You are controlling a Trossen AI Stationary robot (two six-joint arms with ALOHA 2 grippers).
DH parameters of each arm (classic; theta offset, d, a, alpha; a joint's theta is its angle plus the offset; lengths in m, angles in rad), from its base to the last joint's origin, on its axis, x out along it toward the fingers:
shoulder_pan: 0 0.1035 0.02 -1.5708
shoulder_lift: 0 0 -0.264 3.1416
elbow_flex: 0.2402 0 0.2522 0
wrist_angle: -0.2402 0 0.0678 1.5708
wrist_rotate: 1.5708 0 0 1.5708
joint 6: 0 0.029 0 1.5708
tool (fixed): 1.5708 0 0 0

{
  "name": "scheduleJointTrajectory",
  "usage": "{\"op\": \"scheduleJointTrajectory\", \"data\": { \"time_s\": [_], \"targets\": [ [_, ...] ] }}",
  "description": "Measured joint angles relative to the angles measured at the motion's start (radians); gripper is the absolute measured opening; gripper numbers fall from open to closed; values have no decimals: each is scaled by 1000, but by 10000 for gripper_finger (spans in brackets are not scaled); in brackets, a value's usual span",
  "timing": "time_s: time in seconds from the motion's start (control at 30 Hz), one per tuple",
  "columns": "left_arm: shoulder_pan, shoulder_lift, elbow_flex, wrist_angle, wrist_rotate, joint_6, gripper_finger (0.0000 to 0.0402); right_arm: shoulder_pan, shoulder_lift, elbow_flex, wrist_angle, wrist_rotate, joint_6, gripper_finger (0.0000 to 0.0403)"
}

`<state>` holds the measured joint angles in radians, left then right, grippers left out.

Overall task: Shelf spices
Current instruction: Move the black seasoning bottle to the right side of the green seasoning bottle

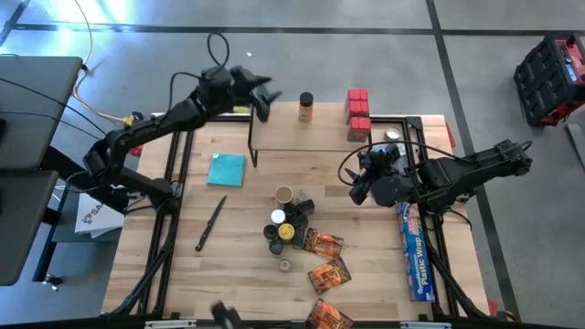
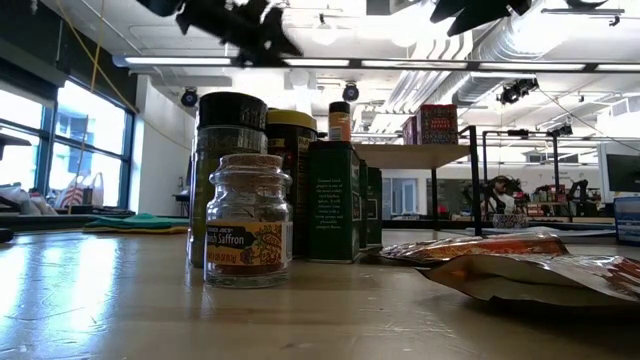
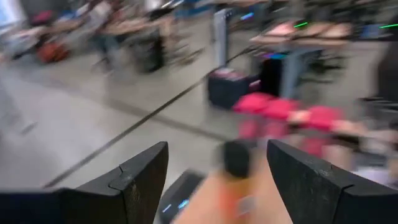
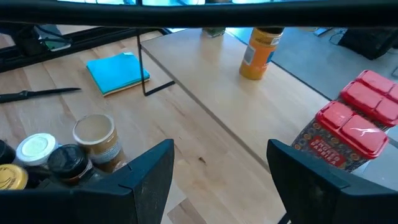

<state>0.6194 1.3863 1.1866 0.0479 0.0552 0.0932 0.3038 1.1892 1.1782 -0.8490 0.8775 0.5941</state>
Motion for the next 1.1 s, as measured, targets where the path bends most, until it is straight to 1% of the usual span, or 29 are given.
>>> {"op": "scheduleJointTrajectory", "data": {
  "time_s": [0.07,0.13,0.23,0.33,0.57,0.67,0.83,0.9,1.0,1.1],
  "targets": [
    [-60,14,0,46,23,20,271,0,0,0,0,12,0,251],
    [-107,41,0,86,18,41,271,0,0,0,0,14,0,251],
    [-151,101,6,142,-51,58,271,0,0,0,0,17,0,251],
    [-150,170,61,126,-92,47,271,0,0,0,0,17,0,251],
    [-122,319,222,4,-91,27,271,0,0,0,0,17,-9,251],
    [-121,364,266,-36,-105,21,271,0,0,0,0,17,-11,251],
    [-122,412,293,-55,-225,41,271,0,0,0,0,17,-16,251],
    [-121,416,294,-51,-255,42,271,0,0,0,0,17,-16,251],
    [-118,416,294,-58,-258,41,270,0,0,0,0,14,-16,251],
    [-115,416,294,-58,-227,27,263,0,0,0,0,13,-16,251]
  ]
}}
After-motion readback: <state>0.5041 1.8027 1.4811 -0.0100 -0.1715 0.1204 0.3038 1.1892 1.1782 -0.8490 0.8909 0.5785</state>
